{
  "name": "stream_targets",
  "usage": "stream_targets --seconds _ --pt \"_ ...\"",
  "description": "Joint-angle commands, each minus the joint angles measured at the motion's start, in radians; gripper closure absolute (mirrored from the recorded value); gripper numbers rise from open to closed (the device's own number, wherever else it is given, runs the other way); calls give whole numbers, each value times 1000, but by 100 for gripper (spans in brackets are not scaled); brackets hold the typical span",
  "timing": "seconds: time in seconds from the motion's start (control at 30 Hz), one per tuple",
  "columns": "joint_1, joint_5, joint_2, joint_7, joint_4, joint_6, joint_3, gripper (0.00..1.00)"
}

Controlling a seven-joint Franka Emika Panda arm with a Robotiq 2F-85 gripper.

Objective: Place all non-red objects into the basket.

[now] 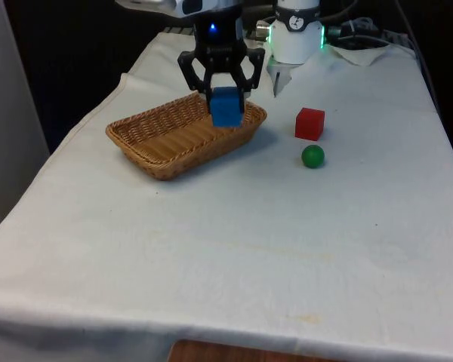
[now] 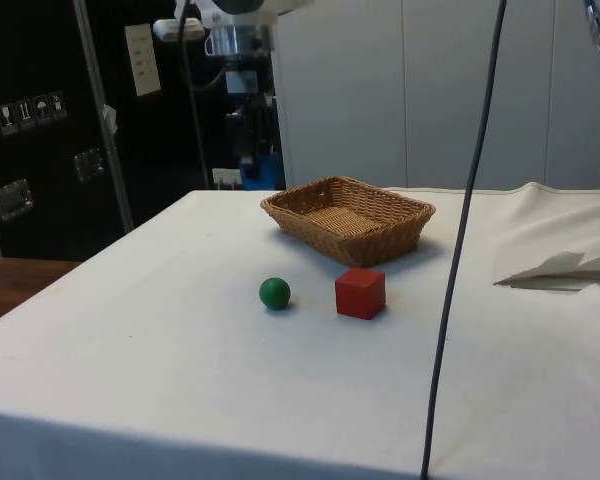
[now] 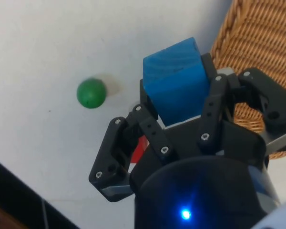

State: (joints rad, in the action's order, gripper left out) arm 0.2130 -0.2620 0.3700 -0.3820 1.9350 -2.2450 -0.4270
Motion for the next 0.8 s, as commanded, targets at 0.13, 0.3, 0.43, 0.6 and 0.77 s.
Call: stream_targets --seconds 0.13,0.3,0.43,0.6,0.77 --pt "5 28 -4 12 35 -64 -19 100" --pt "2 32 -2 6 56 -105 -30 100" --pt "1 29 -4 -2 73 -131 -39 100" --pt "-1 26 -6 -16 92 -157 -54 100" --pt "-1 26 -6 -23 104 -172 -67 100"
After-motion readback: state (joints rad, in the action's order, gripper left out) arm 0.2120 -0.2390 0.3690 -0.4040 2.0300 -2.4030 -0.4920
